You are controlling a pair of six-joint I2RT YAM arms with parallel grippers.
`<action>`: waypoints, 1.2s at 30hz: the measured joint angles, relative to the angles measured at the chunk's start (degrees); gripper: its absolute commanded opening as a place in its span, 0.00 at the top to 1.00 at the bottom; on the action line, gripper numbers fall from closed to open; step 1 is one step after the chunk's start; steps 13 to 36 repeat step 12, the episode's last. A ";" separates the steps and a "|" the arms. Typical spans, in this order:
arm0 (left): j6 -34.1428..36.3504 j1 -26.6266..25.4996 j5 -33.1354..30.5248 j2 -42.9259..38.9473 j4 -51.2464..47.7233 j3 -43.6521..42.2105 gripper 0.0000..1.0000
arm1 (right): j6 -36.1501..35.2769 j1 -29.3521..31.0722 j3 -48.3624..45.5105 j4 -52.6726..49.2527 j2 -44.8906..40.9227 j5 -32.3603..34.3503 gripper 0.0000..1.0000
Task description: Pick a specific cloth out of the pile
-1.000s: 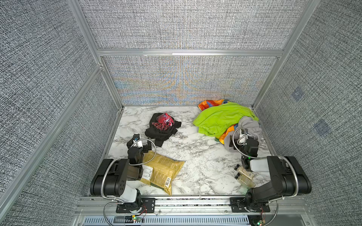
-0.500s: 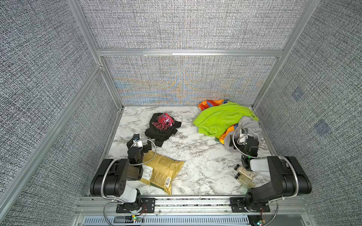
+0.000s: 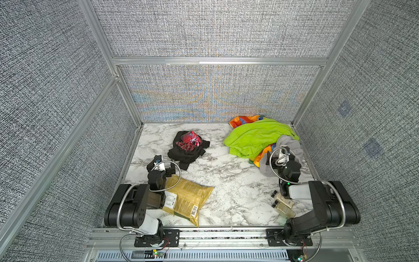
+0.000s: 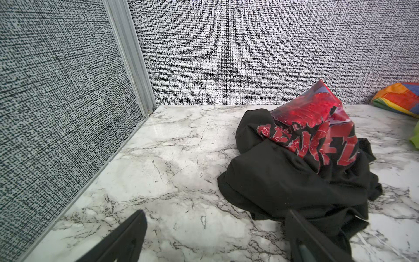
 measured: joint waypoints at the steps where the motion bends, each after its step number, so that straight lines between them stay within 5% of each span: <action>1: 0.00 0.00 0.00 0.00 0.02 0.00 0.01 | 0.02 0.02 0.28 -2.71 0.02 0.48 0.01; 36: 0.00 0.00 0.00 0.00 0.20 0.00 0.01 | 0.15 0.17 0.96 -7.93 -0.39 1.62 0.01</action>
